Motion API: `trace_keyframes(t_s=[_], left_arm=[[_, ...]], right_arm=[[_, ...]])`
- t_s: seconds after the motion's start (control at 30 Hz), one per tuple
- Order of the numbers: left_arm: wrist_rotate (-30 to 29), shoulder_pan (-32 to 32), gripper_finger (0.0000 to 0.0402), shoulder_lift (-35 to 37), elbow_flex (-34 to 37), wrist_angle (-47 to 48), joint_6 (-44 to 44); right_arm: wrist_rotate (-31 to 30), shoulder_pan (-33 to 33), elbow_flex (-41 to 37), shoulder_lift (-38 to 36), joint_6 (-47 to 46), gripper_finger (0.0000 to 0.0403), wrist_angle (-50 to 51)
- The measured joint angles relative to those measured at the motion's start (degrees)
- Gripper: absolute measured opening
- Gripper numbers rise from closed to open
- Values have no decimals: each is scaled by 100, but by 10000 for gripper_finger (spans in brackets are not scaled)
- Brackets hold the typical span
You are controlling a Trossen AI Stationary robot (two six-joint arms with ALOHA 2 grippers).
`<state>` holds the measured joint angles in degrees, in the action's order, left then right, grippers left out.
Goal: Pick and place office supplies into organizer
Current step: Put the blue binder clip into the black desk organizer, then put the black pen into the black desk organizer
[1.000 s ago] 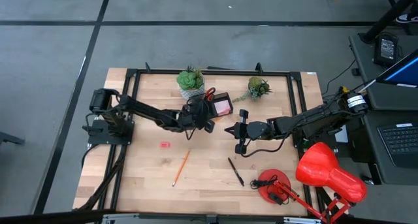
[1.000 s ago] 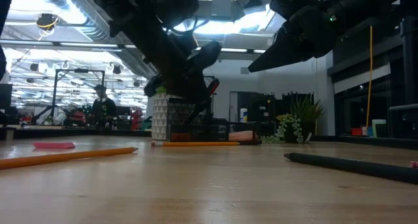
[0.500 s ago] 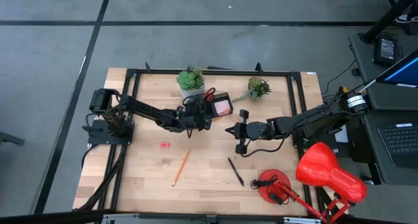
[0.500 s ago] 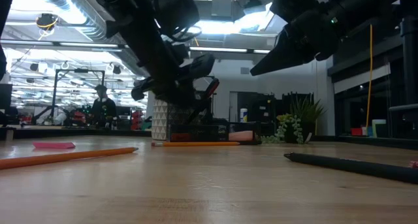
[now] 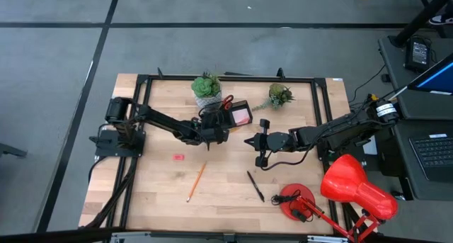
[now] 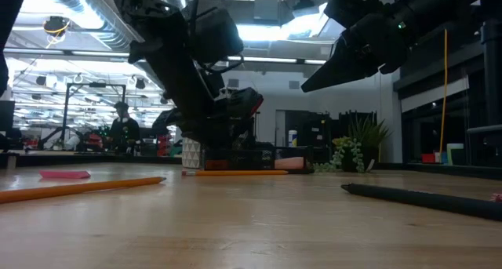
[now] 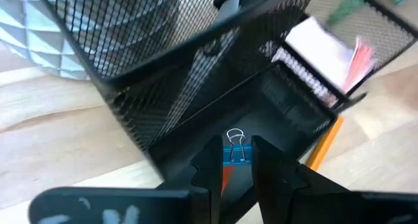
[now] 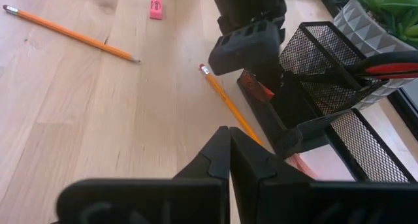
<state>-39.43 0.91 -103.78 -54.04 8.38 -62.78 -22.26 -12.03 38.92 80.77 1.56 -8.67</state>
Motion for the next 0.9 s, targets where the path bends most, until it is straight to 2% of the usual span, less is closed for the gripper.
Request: trace_keyframes(t_s=[0.3,0.77,0.9], left_arm=[[-6,-33,70,-9,0,1,-54],[-171,-30,120,-9,0,-128,54],[-129,55,124,20,0,-408,536]], right_arm=[[0,0,0,0,0,10,0],[0,0,0,0,-118,10,0],[0,0,0,0,-116,10,0]])
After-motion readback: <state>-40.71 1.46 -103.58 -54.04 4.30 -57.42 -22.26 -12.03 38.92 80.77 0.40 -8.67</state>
